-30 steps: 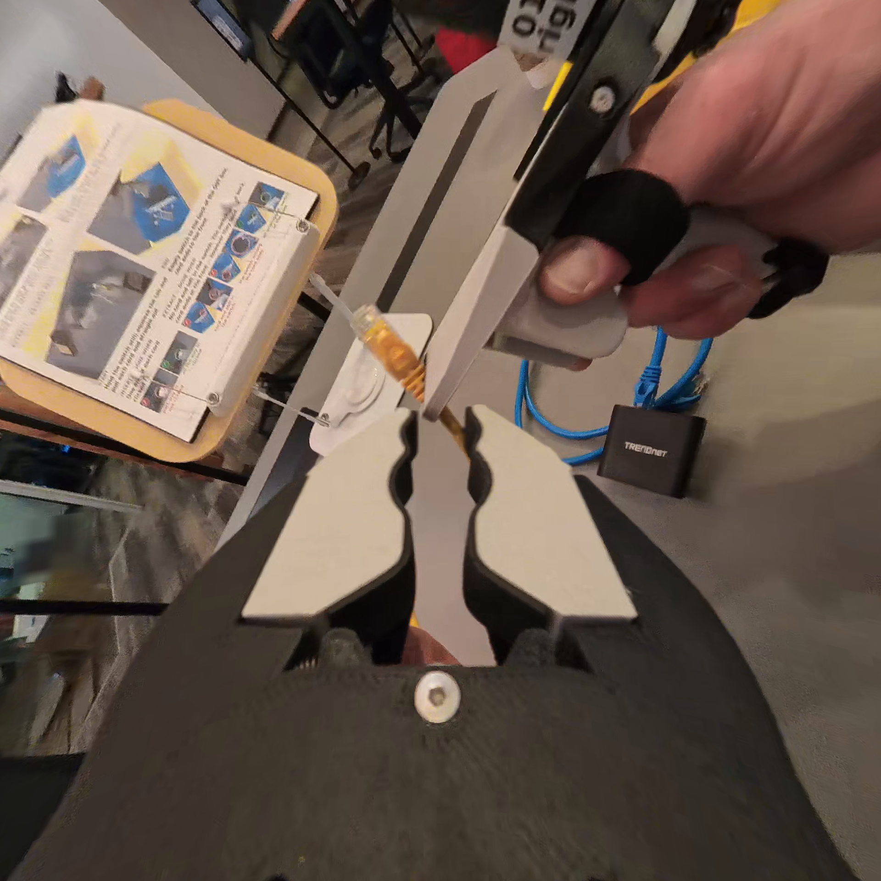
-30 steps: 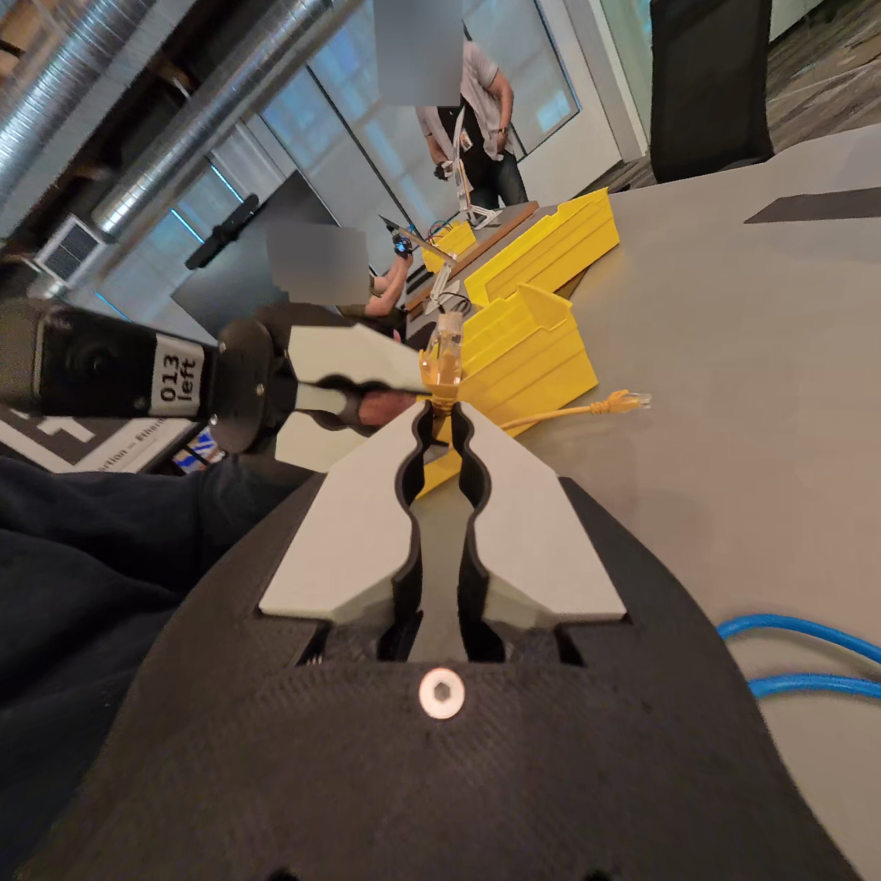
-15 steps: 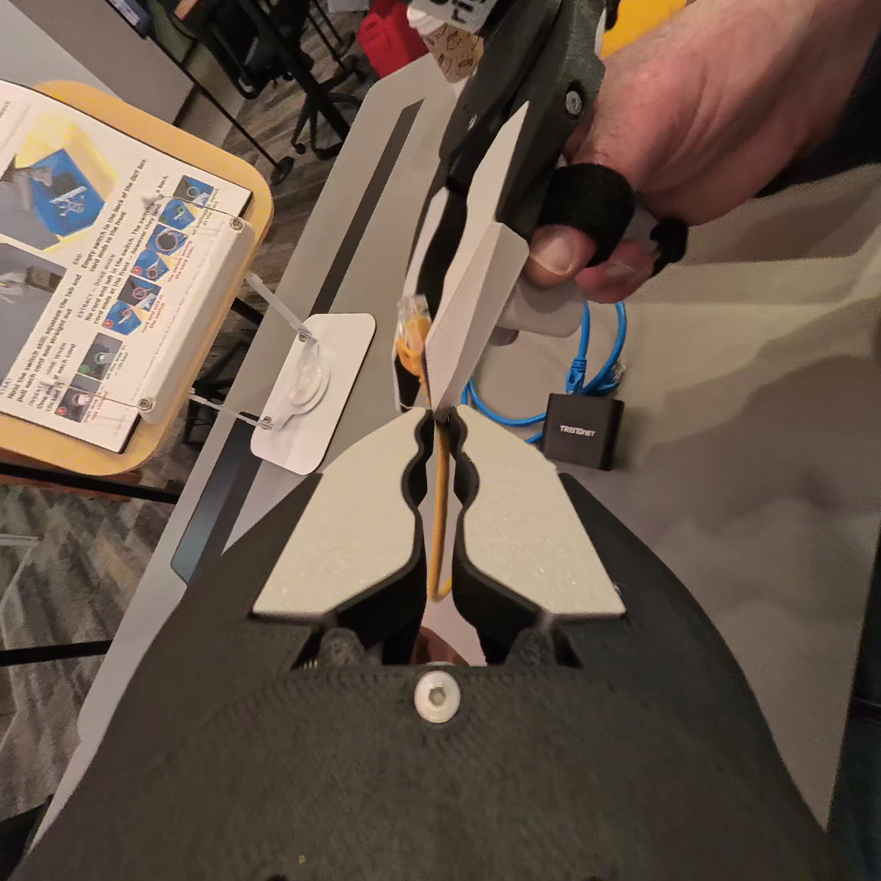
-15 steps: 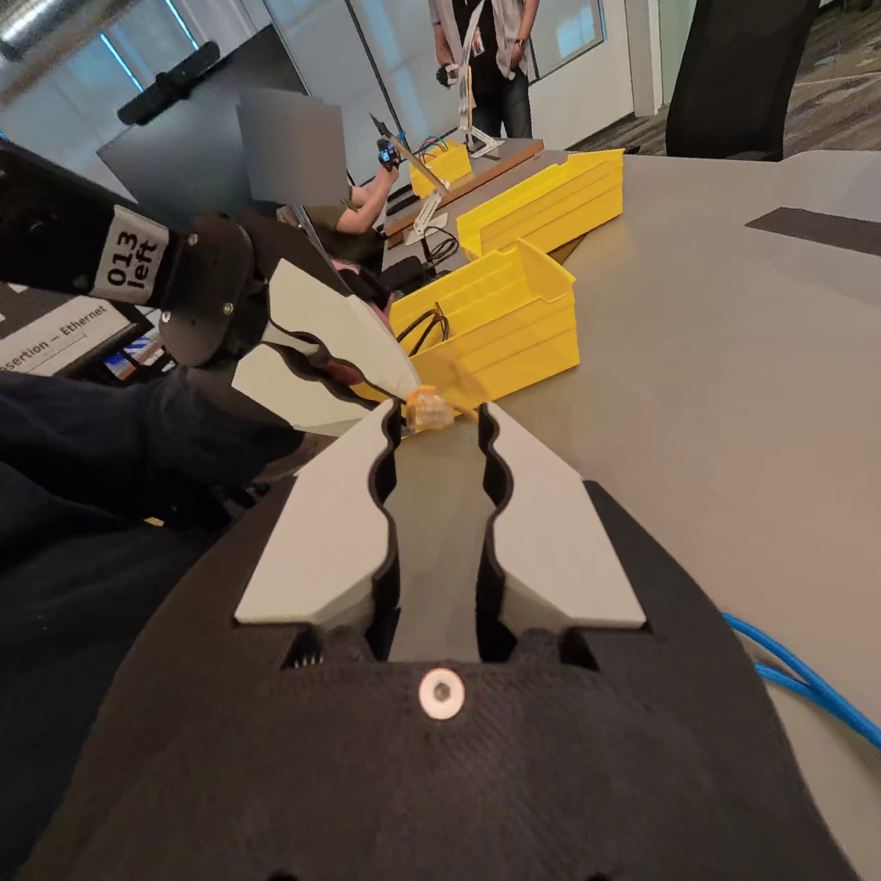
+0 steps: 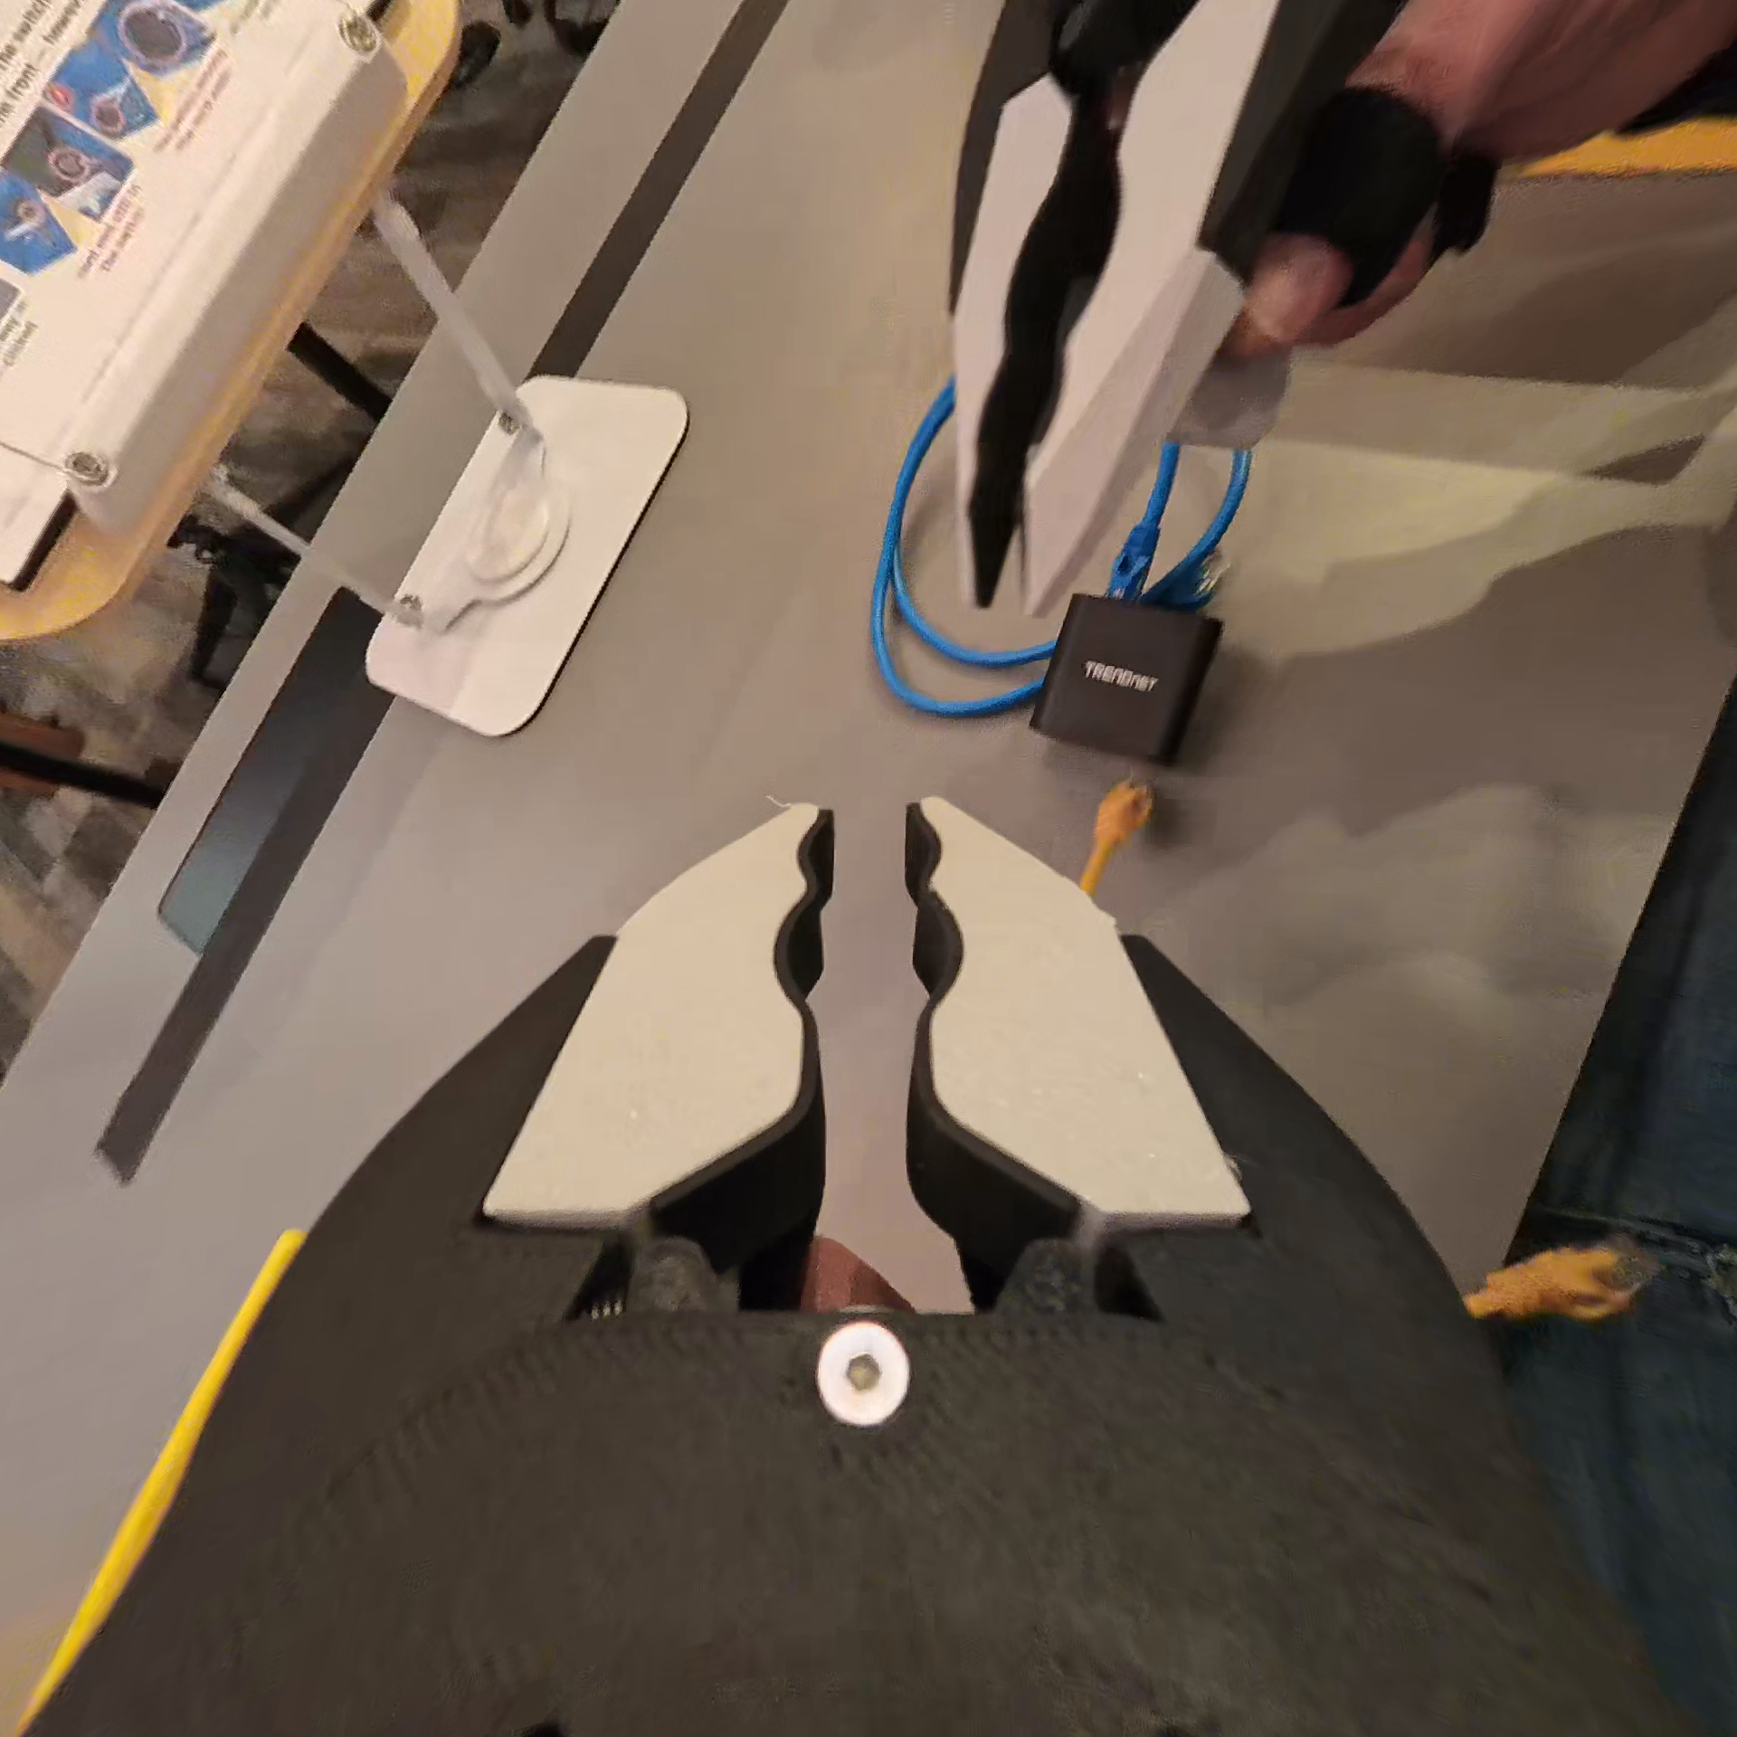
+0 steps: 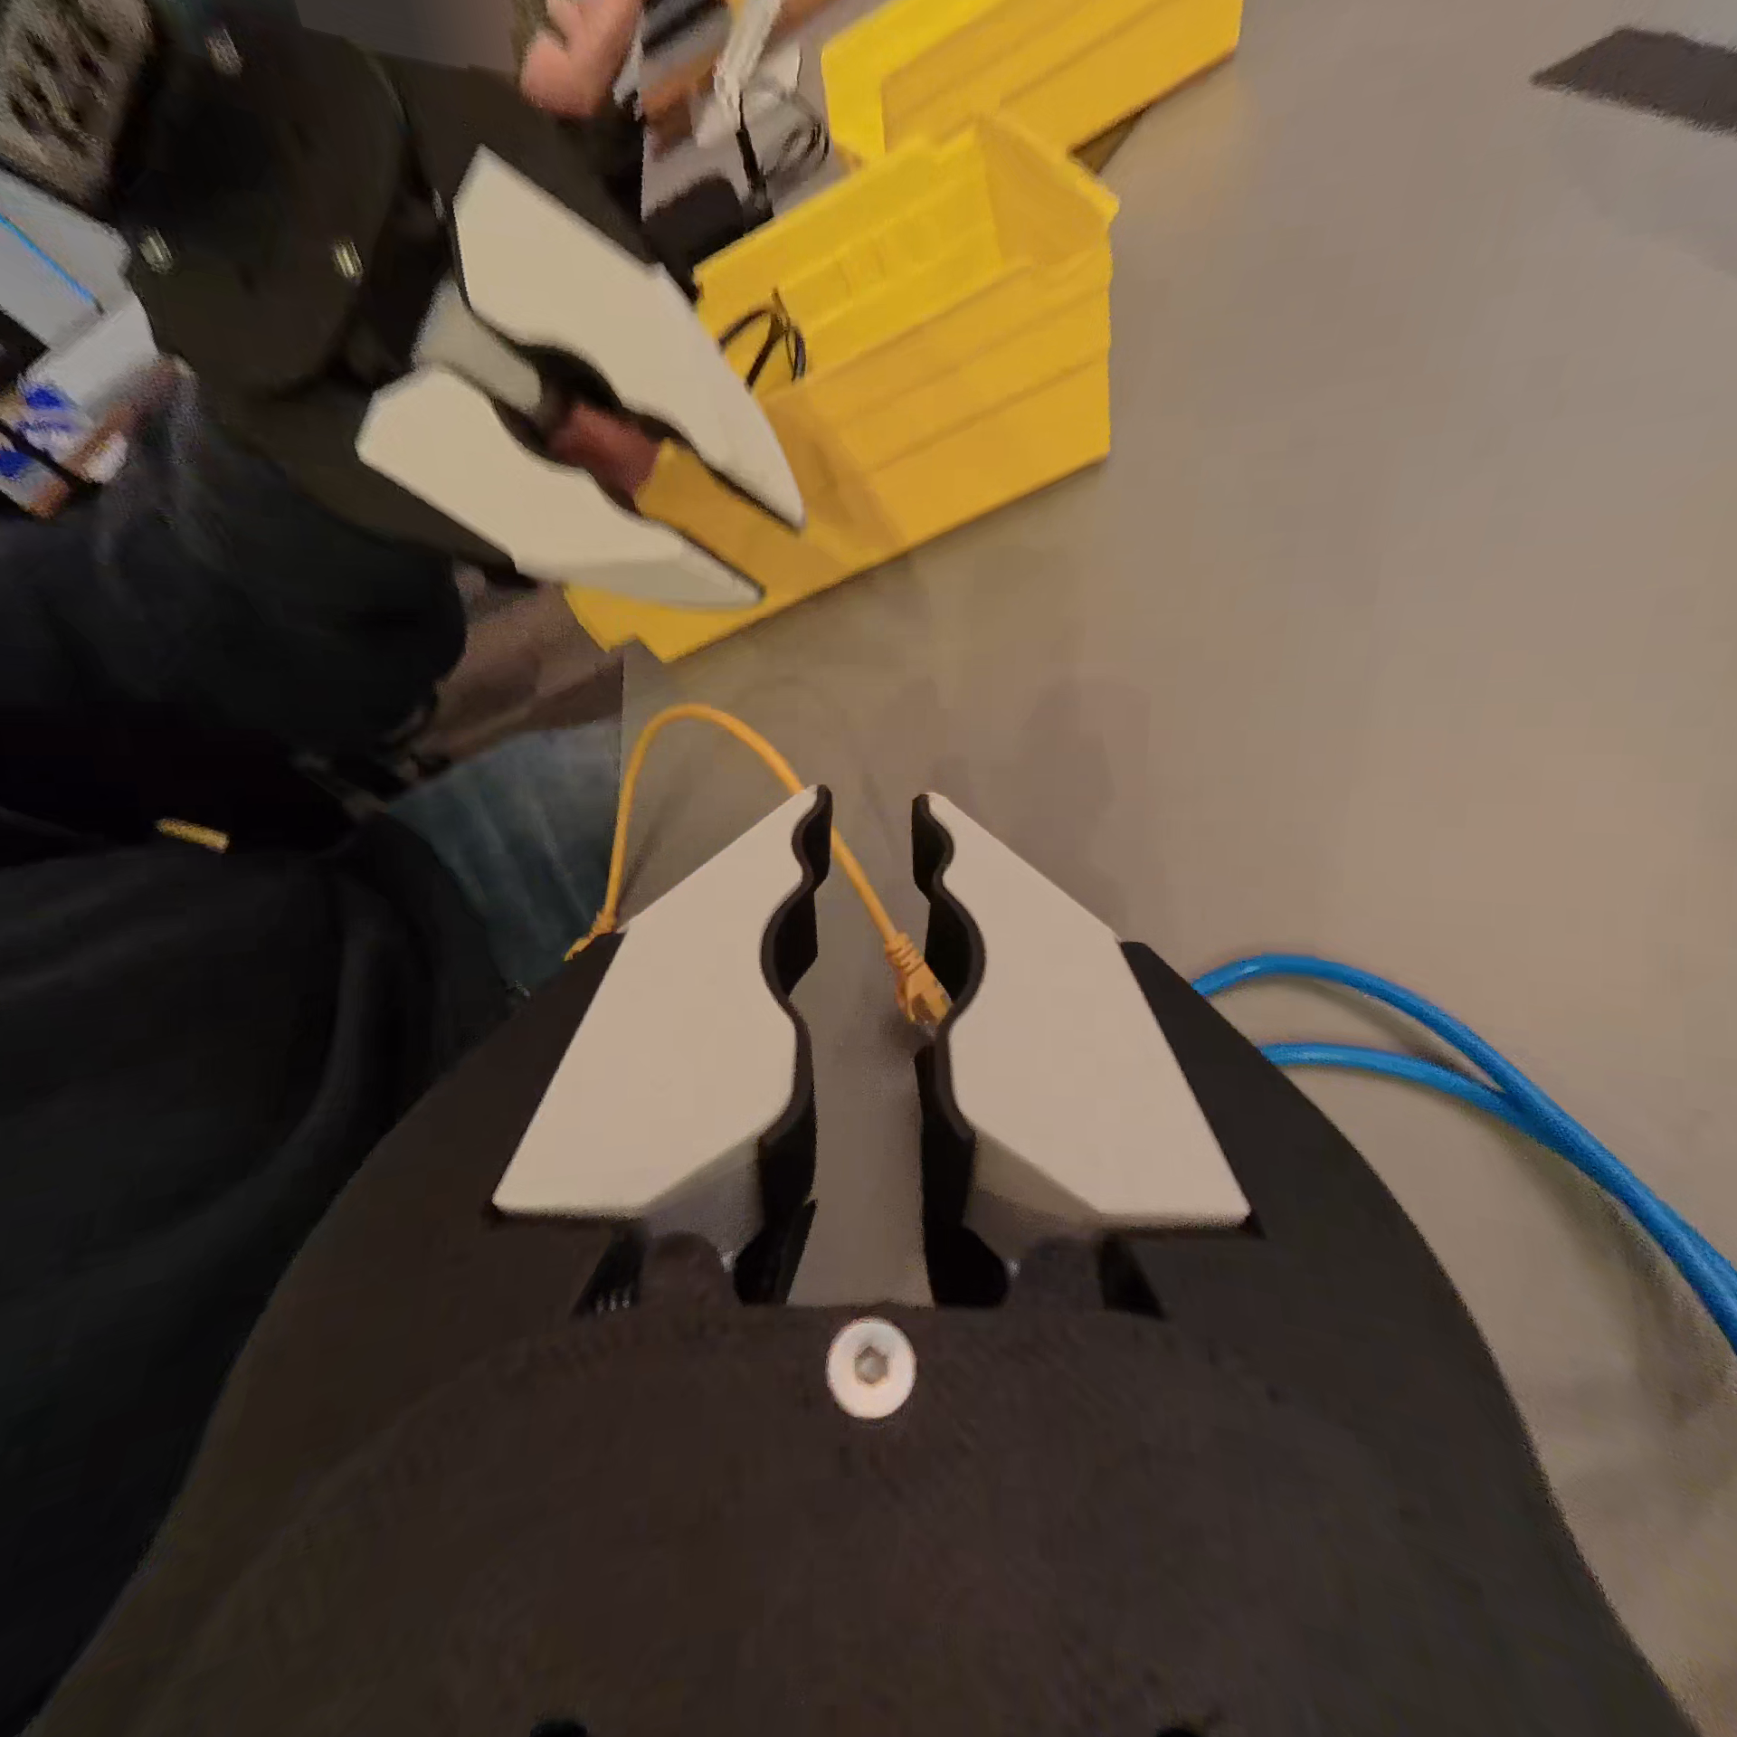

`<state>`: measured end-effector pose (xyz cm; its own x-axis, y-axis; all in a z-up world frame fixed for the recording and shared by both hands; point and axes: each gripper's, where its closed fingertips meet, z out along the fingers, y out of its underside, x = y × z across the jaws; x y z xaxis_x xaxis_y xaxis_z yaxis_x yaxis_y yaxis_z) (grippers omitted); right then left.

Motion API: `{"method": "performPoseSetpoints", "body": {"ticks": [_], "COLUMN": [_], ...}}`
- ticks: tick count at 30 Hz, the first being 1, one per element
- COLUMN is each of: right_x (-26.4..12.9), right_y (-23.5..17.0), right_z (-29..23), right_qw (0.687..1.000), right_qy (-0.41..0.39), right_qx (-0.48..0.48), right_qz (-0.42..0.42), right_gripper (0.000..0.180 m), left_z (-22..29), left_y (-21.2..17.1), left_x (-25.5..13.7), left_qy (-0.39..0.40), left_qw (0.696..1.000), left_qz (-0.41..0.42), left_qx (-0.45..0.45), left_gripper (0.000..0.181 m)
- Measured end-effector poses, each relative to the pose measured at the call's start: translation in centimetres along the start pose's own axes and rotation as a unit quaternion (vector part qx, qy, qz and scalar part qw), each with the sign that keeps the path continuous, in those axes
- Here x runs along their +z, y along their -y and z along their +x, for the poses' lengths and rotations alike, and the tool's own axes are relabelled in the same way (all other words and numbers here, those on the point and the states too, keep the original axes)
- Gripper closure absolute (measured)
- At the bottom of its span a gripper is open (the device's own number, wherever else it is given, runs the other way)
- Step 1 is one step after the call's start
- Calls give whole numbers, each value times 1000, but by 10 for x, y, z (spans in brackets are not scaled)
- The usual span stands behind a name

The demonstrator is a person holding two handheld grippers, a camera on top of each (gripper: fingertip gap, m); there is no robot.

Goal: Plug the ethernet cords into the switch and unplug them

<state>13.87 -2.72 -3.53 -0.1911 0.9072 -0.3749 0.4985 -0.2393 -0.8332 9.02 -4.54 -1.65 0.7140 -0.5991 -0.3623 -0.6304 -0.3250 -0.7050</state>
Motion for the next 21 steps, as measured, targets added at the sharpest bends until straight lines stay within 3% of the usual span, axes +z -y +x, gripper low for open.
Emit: {"method": "performPoseSetpoints", "body": {"ticks": [2,7,9,14,17,21], "right_x": [4,10,10,5,1,-1], "right_y": [-13,-45,-53,-61,-64,-68], "right_z": [-3,-13,-15,-16,-16,-9], "right_qw": [999,993,993,994,995,994], "right_qy": [-12,-12,-9,-9,-7,-24], "right_qx": [-17,-44,-41,-32,-24,-52], "right_qz": [-37,-105,-111,-103,-93,-96], "right_gripper": [158,157,157,161,161,160], "left_z": [4,66,85,91,102,88], "left_y": [-8,-28,-53,-62,-69,-72], "left_x": [-6,9,32,77,91,95], "left_qy": [-4,-109,-103,-65,-101,-95], "left_qw": [999,992,985,988,983,984], "left_qz": [-29,-57,-112,-95,-103,-114], "left_qx": [23,27,81,104,117,94], "left_gripper": [164,157,154,152,168,170]}}
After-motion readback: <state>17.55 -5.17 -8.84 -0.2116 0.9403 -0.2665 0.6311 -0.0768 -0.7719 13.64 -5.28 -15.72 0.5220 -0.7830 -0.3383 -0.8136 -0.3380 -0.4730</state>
